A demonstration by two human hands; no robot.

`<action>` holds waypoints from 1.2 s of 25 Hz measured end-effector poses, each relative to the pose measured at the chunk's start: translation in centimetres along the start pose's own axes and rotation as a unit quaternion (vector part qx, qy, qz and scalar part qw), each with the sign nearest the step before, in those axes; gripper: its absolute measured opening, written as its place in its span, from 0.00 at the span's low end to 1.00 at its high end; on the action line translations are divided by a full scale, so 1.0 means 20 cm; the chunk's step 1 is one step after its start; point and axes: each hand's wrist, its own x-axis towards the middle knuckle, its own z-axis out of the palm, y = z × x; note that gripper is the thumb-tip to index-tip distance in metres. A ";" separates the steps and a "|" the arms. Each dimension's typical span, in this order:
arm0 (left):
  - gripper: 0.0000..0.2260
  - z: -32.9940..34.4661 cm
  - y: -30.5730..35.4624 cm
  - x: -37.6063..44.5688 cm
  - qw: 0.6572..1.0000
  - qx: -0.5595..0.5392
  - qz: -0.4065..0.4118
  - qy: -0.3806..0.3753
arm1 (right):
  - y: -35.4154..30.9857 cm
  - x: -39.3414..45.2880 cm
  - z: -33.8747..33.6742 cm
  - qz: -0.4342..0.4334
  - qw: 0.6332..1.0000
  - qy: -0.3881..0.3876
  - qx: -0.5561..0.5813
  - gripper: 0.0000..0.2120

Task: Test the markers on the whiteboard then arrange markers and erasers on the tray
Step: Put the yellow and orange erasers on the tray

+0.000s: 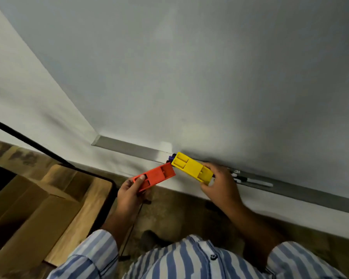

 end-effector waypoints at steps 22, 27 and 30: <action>0.13 1.25 -0.65 -0.50 0.986 0.158 -0.018 -0.055 | 1.32 -0.63 -1.18 0.167 0.974 0.106 -0.109 0.32; 0.13 1.29 -0.66 -0.53 0.985 0.164 -0.006 -0.053 | 1.40 -0.55 -1.19 0.182 0.970 0.080 -0.142 0.32; 0.15 1.24 -0.68 -0.51 0.985 0.169 -0.012 -0.045 | 1.39 -0.51 -1.15 0.201 0.963 0.096 -0.149 0.30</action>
